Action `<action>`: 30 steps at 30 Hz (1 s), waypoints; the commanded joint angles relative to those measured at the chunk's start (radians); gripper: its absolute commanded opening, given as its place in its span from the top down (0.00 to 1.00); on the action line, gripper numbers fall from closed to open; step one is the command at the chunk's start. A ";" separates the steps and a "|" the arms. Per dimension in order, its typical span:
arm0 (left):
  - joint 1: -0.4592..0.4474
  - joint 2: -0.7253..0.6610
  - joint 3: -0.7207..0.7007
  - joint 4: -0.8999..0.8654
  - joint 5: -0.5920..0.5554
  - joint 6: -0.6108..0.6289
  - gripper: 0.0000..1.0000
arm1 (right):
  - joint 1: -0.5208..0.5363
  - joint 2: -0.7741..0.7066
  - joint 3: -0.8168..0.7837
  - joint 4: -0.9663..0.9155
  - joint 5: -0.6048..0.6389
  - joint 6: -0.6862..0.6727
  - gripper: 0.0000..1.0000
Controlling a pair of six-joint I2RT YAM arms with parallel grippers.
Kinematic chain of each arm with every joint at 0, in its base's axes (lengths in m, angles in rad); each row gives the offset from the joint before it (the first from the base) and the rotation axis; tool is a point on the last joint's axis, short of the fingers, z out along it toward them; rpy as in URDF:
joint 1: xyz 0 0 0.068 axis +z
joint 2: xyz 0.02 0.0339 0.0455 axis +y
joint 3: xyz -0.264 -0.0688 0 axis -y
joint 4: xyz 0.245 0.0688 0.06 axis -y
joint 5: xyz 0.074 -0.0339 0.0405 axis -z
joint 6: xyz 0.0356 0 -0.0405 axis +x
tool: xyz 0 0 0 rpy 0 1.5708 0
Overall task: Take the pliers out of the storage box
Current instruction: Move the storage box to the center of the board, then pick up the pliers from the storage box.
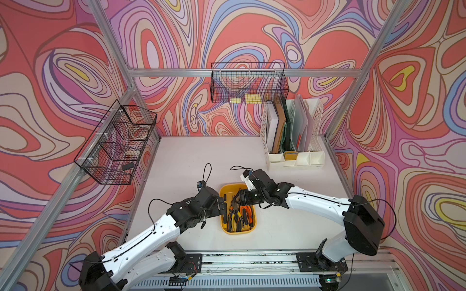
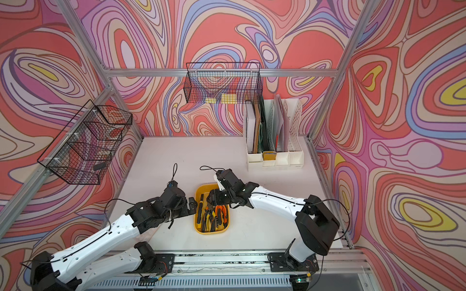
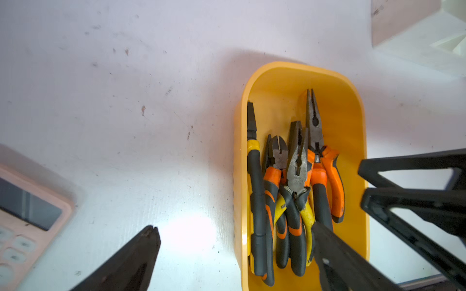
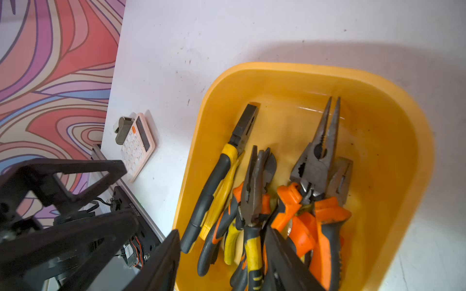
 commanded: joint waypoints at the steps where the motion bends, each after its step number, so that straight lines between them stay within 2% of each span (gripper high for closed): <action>1: -0.006 -0.046 0.032 -0.096 -0.078 0.036 0.00 | 0.030 0.037 0.041 -0.053 0.010 -0.024 0.43; 11: -0.007 -0.164 -0.021 -0.118 -0.091 0.015 0.00 | 0.105 0.094 0.074 -0.199 0.086 -0.041 0.52; 23: -0.007 -0.239 -0.054 -0.148 -0.106 -0.004 0.00 | 0.142 0.180 0.161 -0.346 0.180 -0.067 0.51; 30: -0.007 -0.251 -0.071 -0.152 -0.097 -0.013 0.00 | 0.162 0.255 0.224 -0.418 0.236 -0.093 0.55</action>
